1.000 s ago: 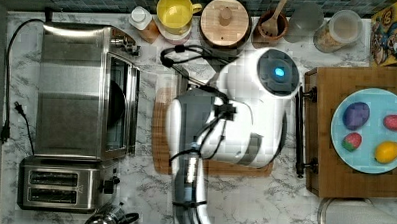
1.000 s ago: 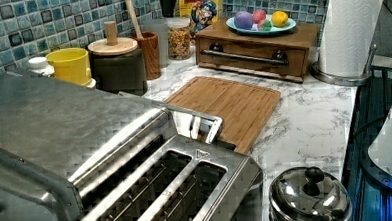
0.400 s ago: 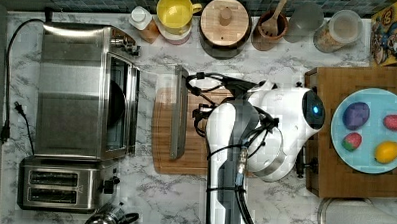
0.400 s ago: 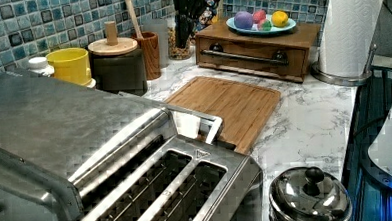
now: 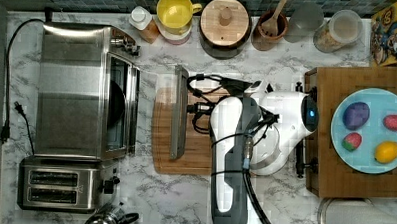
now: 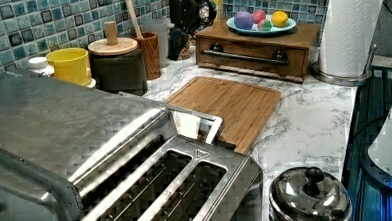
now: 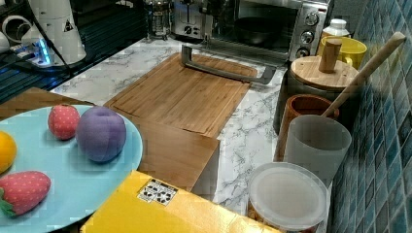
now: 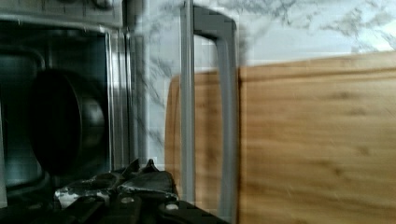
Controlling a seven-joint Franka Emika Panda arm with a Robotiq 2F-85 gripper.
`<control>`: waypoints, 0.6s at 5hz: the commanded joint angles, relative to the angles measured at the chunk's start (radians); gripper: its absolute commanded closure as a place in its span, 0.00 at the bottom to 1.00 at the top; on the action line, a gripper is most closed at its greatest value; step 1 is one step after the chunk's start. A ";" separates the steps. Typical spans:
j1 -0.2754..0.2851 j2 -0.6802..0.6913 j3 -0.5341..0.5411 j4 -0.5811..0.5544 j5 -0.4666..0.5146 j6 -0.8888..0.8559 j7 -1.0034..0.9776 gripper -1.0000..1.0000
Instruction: Close the oven.
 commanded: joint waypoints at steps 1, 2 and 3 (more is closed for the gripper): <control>-0.006 0.155 0.006 0.099 -0.004 0.025 -0.099 1.00; 0.022 0.154 -0.008 0.112 0.037 -0.029 -0.172 1.00; 0.022 0.162 0.036 0.109 0.029 -0.025 -0.200 1.00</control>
